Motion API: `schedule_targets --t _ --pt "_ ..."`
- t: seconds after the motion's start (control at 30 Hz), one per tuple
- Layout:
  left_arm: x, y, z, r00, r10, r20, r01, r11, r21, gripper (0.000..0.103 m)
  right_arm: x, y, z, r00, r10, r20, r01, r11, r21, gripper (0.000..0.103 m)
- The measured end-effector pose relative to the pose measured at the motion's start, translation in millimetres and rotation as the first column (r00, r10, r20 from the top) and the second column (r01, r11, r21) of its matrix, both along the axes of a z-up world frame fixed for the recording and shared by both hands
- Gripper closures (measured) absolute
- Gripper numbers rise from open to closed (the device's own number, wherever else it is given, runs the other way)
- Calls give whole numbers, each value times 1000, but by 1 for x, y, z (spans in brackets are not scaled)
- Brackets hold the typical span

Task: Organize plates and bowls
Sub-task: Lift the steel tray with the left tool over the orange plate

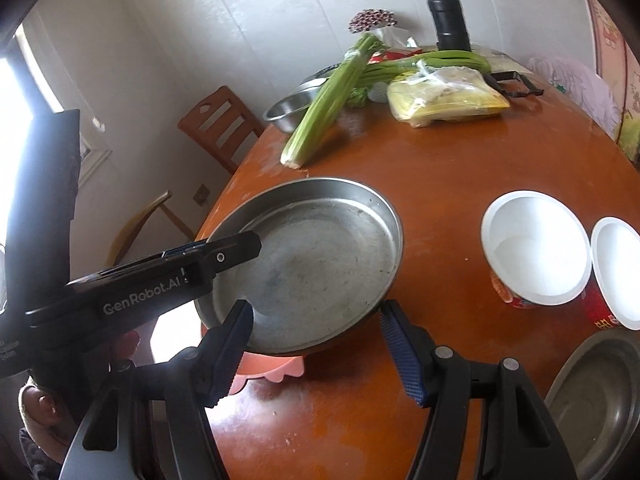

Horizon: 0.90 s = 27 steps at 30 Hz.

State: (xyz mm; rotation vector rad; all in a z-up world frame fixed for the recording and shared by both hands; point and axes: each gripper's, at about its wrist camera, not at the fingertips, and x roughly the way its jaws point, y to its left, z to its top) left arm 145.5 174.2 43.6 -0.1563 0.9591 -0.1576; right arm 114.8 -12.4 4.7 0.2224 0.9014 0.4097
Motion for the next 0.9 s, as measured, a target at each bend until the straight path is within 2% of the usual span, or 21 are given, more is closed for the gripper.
schedule_targets --t 0.5,0.9 --pt "-21 26 -12 998 57 16 -56 997 -44 67 -13 24 -5 996 92 6 -91 995 -45 37" --pt "-27 41 -39 994 104 -30 -105 993 -49 67 -15 44 -21 989 147 -25 -149 986 -79 37"
